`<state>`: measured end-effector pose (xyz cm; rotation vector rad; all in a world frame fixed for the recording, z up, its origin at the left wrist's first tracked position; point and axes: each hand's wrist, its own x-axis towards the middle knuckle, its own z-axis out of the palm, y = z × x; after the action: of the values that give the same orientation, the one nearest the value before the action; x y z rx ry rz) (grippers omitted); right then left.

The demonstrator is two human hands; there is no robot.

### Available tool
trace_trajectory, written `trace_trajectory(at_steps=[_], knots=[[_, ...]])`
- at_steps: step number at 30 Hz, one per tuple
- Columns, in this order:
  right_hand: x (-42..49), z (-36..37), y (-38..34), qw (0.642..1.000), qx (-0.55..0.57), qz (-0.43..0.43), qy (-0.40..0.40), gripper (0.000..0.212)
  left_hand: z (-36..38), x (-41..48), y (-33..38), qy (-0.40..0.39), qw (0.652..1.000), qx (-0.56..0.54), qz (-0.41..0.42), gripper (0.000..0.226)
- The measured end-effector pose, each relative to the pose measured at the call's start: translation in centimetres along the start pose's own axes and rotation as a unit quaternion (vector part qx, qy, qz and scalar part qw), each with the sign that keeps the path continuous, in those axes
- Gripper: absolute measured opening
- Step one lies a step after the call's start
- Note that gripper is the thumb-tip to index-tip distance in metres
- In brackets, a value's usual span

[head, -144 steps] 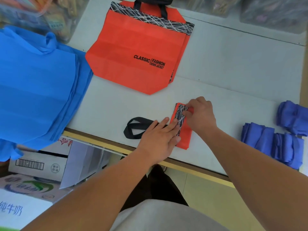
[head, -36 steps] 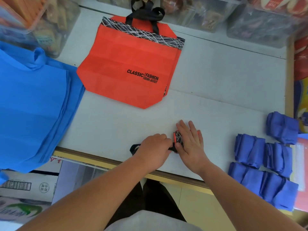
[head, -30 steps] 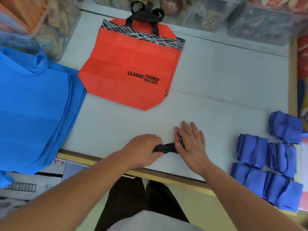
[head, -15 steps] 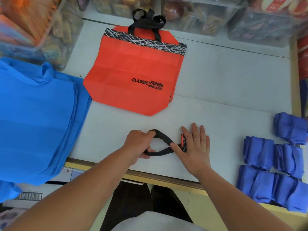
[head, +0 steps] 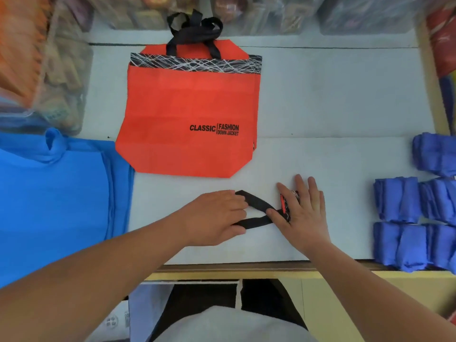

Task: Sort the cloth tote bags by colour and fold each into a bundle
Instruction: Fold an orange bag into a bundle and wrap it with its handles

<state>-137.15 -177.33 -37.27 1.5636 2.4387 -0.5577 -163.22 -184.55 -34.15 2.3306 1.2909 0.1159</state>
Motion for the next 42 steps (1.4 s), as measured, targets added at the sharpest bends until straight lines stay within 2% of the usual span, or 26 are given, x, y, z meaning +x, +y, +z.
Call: trace_trajectory(at_steps=[4,6,8,10,12,14,17,20,22,27,32,35,42], knots=[[0.2,-0.5,0.1,1.000,-0.001,0.002,-0.031,0.072,0.2,-0.6,-3.6,-0.049,0.997,-0.052,0.011,0.043],[0.2,-0.5,0.1,0.999,0.000,0.002,-0.035,0.074,-0.5,0.1,-4.2,-0.058,0.997,-0.042,0.041,0.033],[0.1,-0.4,0.1,0.999,-0.001,0.003,-0.038,0.075,-1.1,0.7,-3.9,-0.033,0.996,-0.046,0.069,0.015],[0.1,-0.4,0.1,0.999,-0.005,0.003,-0.040,0.076,-1.3,1.0,-3.7,-0.017,0.995,-0.053,0.083,0.008],[0.1,-0.5,0.0,0.999,-0.007,0.001,-0.043,0.075,-1.2,0.9,-3.3,-0.023,0.994,-0.070,0.080,0.006],[0.2,-0.5,0.1,0.999,-0.007,0.001,-0.044,0.074,-1.5,0.7,-2.3,-0.034,0.986,-0.164,0.023,0.008],[0.2,-0.5,0.1,0.999,0.000,0.010,-0.053,0.073,-3.2,0.8,-0.3,-0.026,0.920,-0.367,-0.136,0.011],[0.2,-0.6,-0.1,0.998,0.032,0.018,-0.046,0.069,-4.1,1.8,0.7,0.031,0.840,-0.498,-0.215,0.007],[0.1,-0.8,-0.2,0.997,0.056,0.024,-0.042,0.073,-3.8,2.5,1.1,0.077,0.813,-0.515,-0.262,0.010],[0.3,-1.0,-0.7,0.993,0.102,0.043,-0.045,0.091,-1.9,4.0,2.2,0.174,0.774,-0.493,-0.359,0.019],[0.3,-1.1,-1.0,0.993,0.092,0.053,-0.048,0.102,-0.1,4.7,4.5,0.172,0.712,-0.482,-0.481,0.031],[0.3,-1.0,-1.3,0.995,0.069,0.064,-0.041,0.099,0.2,4.1,4.1,0.182,0.698,-0.485,-0.496,0.030],[0.2,-0.6,-1.7,0.994,0.080,0.071,-0.016,0.088,-1.4,3.7,2.7,0.212,0.673,-0.553,-0.443,0.020]])
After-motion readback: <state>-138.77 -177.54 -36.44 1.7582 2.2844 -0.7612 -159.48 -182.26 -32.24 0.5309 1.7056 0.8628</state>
